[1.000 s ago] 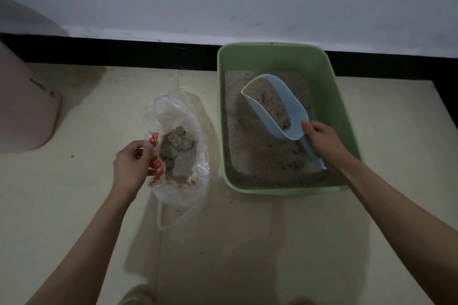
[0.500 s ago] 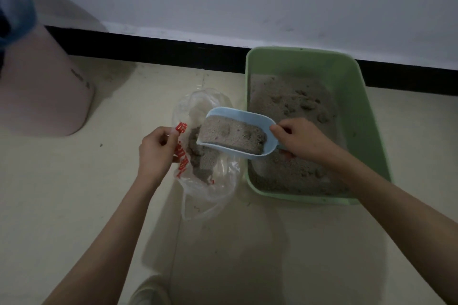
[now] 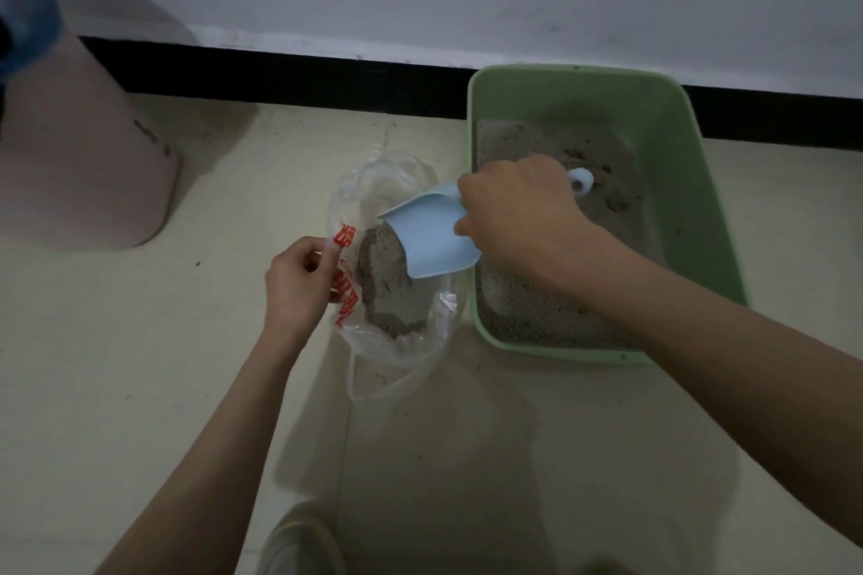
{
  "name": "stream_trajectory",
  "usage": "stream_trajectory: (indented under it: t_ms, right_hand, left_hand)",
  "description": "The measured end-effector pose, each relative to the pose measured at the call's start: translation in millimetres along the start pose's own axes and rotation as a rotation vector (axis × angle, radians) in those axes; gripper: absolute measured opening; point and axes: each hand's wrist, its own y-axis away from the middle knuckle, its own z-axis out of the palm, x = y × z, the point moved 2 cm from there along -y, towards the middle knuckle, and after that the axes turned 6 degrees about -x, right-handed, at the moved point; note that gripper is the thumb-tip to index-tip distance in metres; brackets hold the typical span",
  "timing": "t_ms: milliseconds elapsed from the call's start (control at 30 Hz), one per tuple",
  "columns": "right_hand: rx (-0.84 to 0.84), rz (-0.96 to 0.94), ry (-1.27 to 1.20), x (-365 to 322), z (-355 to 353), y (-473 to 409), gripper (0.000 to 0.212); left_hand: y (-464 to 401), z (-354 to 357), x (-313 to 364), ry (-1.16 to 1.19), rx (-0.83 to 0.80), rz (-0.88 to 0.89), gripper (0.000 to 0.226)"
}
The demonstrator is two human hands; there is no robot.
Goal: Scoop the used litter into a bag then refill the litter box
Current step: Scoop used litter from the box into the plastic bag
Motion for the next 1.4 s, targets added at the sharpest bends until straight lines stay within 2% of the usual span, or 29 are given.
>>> stream_trajectory:
  t_ms: [133, 300, 400, 533, 700, 867, 1033, 1167, 1267, 1400]
  right_hand:
    - [0.055, 0.089, -0.321, 37, 10, 13, 0.03]
    - [0.157, 0.375, -0.798, 102, 52, 38, 0.036]
    - [0.157, 0.634, -0.849, 137, 86, 54, 0.041]
    - [0.024, 0.916, -0.763, 166, 122, 60, 0.048]
    - [-0.008, 0.891, -0.755, 170, 126, 37, 0.047]
    - [-0.07, 0.843, -0.689, 168, 123, 10, 0.033]
    - [-0.06, 0.903, -0.635, 176, 131, 17, 0.037]
    - [-0.056, 0.92, -0.702, 173, 155, 26, 0.052]
    - [-0.066, 0.933, -0.797, 168, 167, 19, 0.055]
    - [-0.043, 0.907, -0.931, 158, 176, 3, 0.047]
  left_hand:
    - [1, 0, 1, 0.005, -0.009, -0.004, 0.019]
    - [3, 3, 2, 0.023, -0.021, -0.005, 0.019]
    - [3, 7, 3, 0.03, -0.043, -0.003, 0.019]
    - [2, 12, 5, 0.04, -0.053, 0.007, 0.02]
    - [1, 13, 3, 0.024, -0.057, 0.016, 0.018]
    - [-3, 10, 0, 0.007, -0.048, 0.02, 0.017]
    - [-6, 9, -4, 0.032, -0.024, -0.003, 0.018]
    - [-9, 13, -8, 0.039, -0.025, -0.016, 0.012]
    - [-10, 14, -7, 0.045, -0.032, -0.02, 0.016]
    - [-9, 14, -6, 0.049, -0.044, -0.027, 0.018]
